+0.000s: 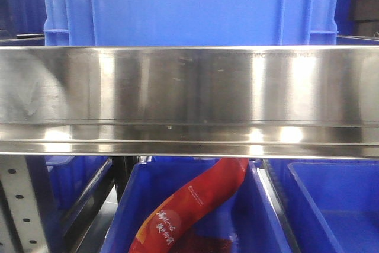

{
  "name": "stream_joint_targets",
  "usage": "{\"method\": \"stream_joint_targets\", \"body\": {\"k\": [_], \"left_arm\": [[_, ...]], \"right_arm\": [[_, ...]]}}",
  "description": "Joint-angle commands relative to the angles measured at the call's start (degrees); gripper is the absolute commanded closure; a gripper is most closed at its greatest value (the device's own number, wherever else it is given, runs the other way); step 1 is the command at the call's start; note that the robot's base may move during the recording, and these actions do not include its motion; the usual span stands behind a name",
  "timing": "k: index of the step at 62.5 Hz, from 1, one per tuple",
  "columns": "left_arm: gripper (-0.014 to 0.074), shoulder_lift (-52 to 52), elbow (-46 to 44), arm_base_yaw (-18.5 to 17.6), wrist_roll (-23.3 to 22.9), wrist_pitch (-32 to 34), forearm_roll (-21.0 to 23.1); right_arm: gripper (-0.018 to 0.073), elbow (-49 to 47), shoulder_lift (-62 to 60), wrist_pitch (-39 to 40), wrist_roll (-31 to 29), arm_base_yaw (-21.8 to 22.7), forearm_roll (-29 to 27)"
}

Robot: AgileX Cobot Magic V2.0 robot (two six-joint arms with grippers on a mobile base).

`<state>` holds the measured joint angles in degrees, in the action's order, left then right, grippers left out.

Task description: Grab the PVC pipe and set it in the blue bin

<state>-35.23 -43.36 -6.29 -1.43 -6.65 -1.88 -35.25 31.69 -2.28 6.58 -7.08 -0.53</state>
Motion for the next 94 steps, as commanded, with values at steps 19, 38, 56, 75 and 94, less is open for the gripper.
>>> {"method": "stream_joint_targets", "body": {"k": [19, 38, 56, 75, 94], "left_arm": [[0.0707, 0.2, -0.1, -0.3, -0.1, 1.6, 0.0], [0.0707, 0.2, -0.1, -0.3, -0.1, 1.6, 0.0], [0.0707, 0.2, -0.1, -0.3, -0.1, 1.6, 0.0], [0.0707, 0.1, -0.1, -0.3, -0.1, 1.6, 0.0], [0.0707, 0.1, -0.1, -0.3, -0.1, 2.9, 0.0]], "right_arm": [[0.072, 0.0, -0.3, 1.3, -0.4, 0.3, 0.5], [0.072, 0.0, -0.3, 1.3, -0.4, 0.3, 0.5], [0.072, 0.0, -0.3, 1.3, -0.4, 0.3, 0.5], [0.072, 0.0, -0.3, 1.3, -0.4, 0.3, 0.5], [0.072, 0.0, -0.3, 1.3, -0.4, 0.3, 0.5]]}}
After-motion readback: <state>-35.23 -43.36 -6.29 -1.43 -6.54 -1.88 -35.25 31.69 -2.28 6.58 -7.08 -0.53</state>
